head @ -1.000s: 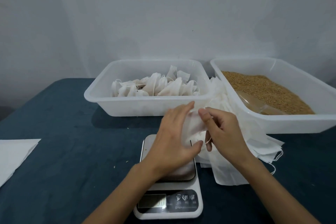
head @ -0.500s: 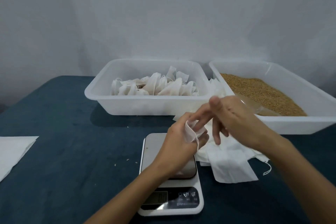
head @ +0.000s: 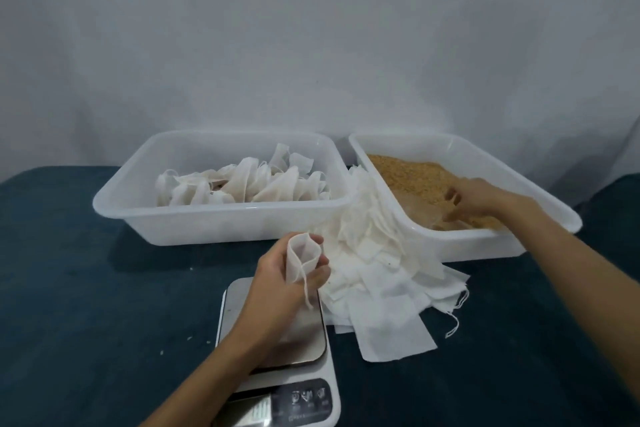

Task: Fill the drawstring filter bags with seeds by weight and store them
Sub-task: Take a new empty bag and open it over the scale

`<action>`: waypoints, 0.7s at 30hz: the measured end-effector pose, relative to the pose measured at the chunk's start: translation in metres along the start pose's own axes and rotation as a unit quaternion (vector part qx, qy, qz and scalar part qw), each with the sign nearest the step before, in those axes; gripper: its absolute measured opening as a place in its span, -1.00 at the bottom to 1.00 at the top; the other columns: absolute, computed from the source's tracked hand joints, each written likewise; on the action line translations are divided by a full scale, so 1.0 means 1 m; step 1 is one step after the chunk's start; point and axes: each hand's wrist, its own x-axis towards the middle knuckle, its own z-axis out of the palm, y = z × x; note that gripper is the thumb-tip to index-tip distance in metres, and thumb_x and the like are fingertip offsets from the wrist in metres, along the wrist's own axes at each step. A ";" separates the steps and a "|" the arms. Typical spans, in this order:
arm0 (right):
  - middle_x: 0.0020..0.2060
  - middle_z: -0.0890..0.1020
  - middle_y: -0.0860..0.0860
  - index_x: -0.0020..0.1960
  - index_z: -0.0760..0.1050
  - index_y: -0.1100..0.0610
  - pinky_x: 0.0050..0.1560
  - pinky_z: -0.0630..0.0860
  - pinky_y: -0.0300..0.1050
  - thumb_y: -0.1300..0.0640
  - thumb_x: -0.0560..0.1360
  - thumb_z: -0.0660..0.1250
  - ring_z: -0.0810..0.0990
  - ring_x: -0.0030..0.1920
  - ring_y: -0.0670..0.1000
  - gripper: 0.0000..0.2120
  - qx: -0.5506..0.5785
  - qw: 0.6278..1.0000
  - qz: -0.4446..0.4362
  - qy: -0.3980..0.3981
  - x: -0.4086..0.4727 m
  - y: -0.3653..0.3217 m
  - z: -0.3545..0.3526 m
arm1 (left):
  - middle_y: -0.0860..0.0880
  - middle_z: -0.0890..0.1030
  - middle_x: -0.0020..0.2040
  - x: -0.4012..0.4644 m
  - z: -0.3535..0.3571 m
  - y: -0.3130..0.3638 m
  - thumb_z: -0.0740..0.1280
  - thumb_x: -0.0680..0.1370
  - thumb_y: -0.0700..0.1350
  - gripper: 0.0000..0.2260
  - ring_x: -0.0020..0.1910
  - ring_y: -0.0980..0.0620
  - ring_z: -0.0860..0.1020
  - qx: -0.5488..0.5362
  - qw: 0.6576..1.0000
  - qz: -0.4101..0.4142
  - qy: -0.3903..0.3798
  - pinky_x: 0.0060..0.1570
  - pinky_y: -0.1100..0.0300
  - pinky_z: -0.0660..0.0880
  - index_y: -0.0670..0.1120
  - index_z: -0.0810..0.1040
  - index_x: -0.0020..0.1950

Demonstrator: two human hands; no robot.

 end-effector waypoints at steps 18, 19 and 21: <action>-0.17 0.55 -0.02 -0.04 0.48 0.06 -0.08 0.57 -0.01 0.01 0.44 0.49 0.56 -0.11 0.05 -0.77 -0.101 0.986 0.071 0.115 0.010 0.012 0.002 | -0.16 0.67 -0.16 0.009 -0.028 0.014 0.45 0.53 -0.38 -0.72 -0.16 0.10 0.65 -0.002 0.999 0.004 0.041 -0.15 0.37 0.55 -0.11 0.61 0.18; -0.17 0.53 -0.02 -0.02 0.47 0.06 -0.10 0.55 -0.02 0.00 0.44 0.49 0.56 -0.10 0.05 -0.75 -0.108 0.984 0.078 0.119 0.010 0.011 0.002 | -0.18 0.67 -0.15 0.010 -0.029 0.015 0.45 0.53 -0.37 -0.72 -0.18 0.12 0.65 0.005 0.999 0.009 0.045 -0.16 0.38 0.54 -0.11 0.61 0.18; -0.16 0.51 -0.04 0.06 0.49 0.07 -0.14 0.49 -0.06 0.02 0.46 0.46 0.57 -0.07 0.06 -0.74 -0.141 0.978 0.085 0.126 0.012 0.009 0.001 | -0.16 0.67 -0.15 0.012 -0.033 0.019 0.46 0.53 -0.36 -0.73 -0.19 0.14 0.63 0.010 0.998 0.013 0.053 -0.17 0.38 0.53 -0.09 0.61 0.17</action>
